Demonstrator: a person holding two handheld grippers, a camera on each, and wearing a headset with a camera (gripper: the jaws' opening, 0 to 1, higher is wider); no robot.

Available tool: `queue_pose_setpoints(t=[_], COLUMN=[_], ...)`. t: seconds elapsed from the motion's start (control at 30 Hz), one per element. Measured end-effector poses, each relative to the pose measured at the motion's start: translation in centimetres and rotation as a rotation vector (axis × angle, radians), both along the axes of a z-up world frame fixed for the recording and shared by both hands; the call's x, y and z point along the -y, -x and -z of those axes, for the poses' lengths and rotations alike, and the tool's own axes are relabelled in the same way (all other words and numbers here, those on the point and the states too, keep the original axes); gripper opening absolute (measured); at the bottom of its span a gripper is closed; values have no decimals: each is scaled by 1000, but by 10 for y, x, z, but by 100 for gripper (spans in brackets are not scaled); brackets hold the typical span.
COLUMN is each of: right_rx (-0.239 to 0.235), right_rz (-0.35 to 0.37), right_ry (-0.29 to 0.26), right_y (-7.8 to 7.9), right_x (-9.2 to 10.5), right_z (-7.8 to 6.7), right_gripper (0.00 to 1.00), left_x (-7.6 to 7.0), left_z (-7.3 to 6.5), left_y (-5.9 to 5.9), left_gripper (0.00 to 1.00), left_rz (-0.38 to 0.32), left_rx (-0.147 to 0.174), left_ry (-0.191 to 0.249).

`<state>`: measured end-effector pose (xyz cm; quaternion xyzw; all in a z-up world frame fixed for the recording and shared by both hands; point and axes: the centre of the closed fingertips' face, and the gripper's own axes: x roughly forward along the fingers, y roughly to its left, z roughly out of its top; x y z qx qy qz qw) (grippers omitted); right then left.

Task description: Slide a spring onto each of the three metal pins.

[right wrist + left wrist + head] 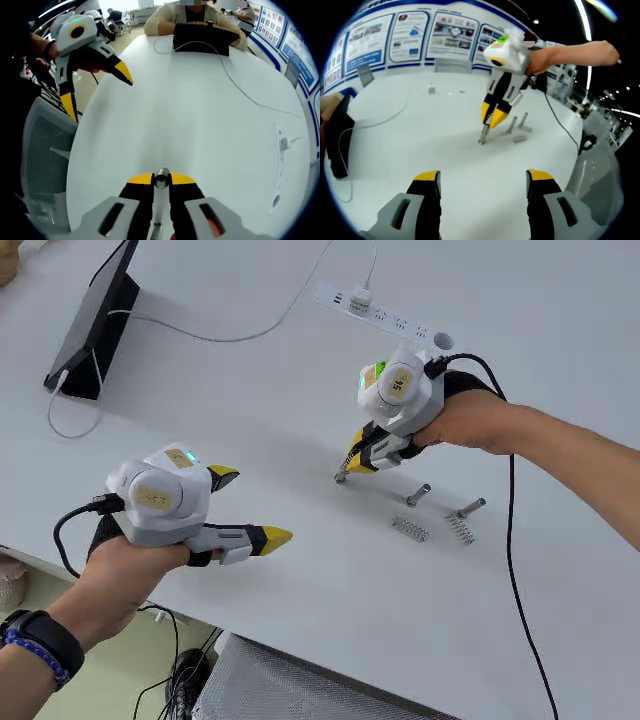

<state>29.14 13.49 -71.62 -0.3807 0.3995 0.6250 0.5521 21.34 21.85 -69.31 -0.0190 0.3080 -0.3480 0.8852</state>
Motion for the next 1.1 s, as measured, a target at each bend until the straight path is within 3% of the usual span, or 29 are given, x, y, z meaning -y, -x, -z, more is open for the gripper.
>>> queue_pose_setpoints(t=[0.5, 1.1], right_rx=[2, 49], right_rz=[5, 40], right_ry=[13, 12], right_y=[1, -3], right_x=[-2, -3], right_z=[13, 24], right_gripper=[13, 15], left_x=[-3, -4], left_z=[1, -8], left_y=[3, 6], left_gripper=[70, 69], left_rz=[-14, -21], left_rx=[-3, 4], left_ry=[2, -4])
